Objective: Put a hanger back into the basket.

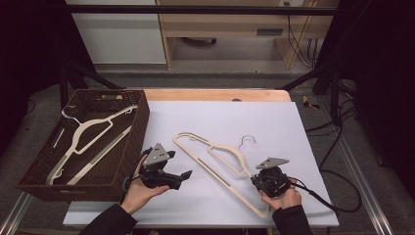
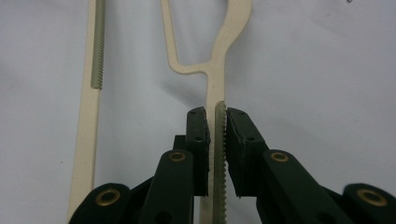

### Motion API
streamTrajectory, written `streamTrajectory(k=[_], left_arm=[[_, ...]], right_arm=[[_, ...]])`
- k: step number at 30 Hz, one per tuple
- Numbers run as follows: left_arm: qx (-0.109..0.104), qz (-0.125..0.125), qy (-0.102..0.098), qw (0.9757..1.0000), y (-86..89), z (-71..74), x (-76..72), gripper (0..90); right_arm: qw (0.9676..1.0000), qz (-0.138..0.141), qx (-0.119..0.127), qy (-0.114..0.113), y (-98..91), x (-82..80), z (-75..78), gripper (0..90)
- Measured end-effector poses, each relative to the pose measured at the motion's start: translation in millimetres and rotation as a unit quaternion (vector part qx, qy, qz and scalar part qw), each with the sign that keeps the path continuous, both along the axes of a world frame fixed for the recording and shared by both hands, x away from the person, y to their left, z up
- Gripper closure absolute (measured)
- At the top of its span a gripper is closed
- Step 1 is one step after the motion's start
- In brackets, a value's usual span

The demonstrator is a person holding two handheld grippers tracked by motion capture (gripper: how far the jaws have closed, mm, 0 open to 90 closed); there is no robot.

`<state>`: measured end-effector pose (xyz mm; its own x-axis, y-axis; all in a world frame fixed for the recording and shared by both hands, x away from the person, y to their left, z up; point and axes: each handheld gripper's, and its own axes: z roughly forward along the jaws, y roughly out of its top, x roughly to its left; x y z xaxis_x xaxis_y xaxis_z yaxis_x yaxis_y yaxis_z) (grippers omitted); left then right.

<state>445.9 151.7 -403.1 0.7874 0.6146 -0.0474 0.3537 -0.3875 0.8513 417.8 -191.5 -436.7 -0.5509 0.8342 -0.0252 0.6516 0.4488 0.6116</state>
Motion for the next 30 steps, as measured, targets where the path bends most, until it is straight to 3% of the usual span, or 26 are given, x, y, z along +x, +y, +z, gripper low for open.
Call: streamTrajectory(k=[5, 10, 12, 16, 18, 30], left_arm=[[0.019, -0.011, 0.008, 0.9997, -31.3, 0.4, 23.5, 10.5], [0.032, -0.017, 0.021, 0.9991, -50.5, -2.9, 43.3, 11.0], [0.039, -0.024, 0.029, 0.9985, -63.4, -6.9, 57.4, 11.4], [0.048, -0.032, 0.033, 0.9978, -75.0, -12.7, 70.3, 12.8], [0.065, -0.042, 0.040, 0.9962, -83.5, -19.7, 82.1, 13.2], [0.104, -0.058, 0.046, 0.9919, -112.7, -43.2, 108.6, 21.6]], right_arm=[[0.9999, 0.008, 0.001, -0.010, 0.7, -2.2, 7.8, 79.9], [0.9999, 0.010, 0.002, -0.011, 0.6, -3.0, 9.9, 79.9], [0.9999, 0.012, 0.001, -0.010, 0.6, -3.0, 9.9, 79.9], [0.9999, 0.012, 0.001, -0.009, 0.5, -3.4, 10.8, 79.9], [0.9999, 0.012, 0.000, -0.010, -0.2, -3.6, 12.0, 79.9], [0.9997, 0.021, -0.004, -0.014, -1.7, -4.2, 13.9, 79.9]])
